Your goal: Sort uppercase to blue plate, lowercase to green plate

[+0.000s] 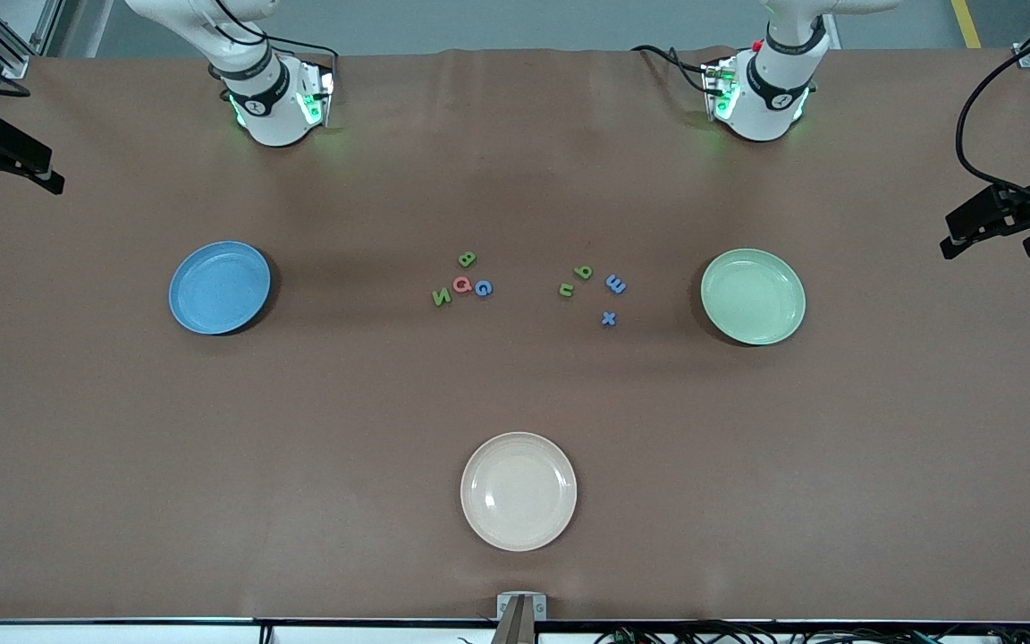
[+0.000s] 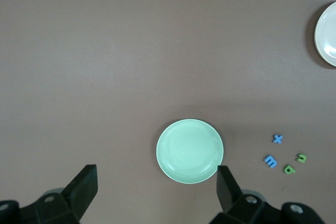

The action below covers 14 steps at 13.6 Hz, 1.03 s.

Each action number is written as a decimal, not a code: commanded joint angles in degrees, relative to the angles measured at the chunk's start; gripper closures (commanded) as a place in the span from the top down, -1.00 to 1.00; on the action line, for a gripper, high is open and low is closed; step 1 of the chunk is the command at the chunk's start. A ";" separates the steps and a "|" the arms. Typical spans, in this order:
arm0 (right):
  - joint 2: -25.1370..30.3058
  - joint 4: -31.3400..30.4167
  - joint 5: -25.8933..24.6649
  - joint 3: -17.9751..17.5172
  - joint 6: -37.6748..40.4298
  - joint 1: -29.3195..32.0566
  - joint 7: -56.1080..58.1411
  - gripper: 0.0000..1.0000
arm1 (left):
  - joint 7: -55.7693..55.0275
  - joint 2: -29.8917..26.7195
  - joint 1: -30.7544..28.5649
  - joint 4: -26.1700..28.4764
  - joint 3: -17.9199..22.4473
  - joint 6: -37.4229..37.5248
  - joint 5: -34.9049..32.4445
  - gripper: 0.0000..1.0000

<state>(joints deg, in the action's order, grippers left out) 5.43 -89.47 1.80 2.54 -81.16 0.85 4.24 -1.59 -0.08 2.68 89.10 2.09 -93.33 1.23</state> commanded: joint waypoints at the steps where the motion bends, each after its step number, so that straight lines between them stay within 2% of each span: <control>1: 1.52 -1.15 -0.13 0.09 0.03 -0.59 0.42 1.00 | -0.08 -0.10 -0.40 -0.33 -0.16 0.69 0.97 1.00; 7: 1.43 -0.89 -0.13 0.09 0.03 -0.59 0.42 1.00 | -0.08 -0.19 -1.19 0.45 -0.16 0.87 0.97 1.00; 10: 1.17 -0.62 0.14 0.27 0.21 -0.50 0.16 1.00 | -0.25 0.34 -0.66 1.15 -0.42 5.26 1.14 1.00; 12: 1.17 -0.62 0.14 0.18 0.12 -0.50 -0.02 1.00 | -0.69 0.86 0.04 3.79 -1.38 4.91 4.11 1.00; 14: 0.99 -0.10 0.14 0.27 0.12 -0.50 -0.02 1.00 | -2.96 1.92 0.30 4.06 -2.61 4.83 7.37 1.00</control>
<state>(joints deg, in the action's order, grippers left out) 5.45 -89.44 1.80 2.46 -81.16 0.80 4.25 -2.49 0.99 2.56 92.95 0.36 -88.63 6.26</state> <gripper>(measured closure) 0.000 0.000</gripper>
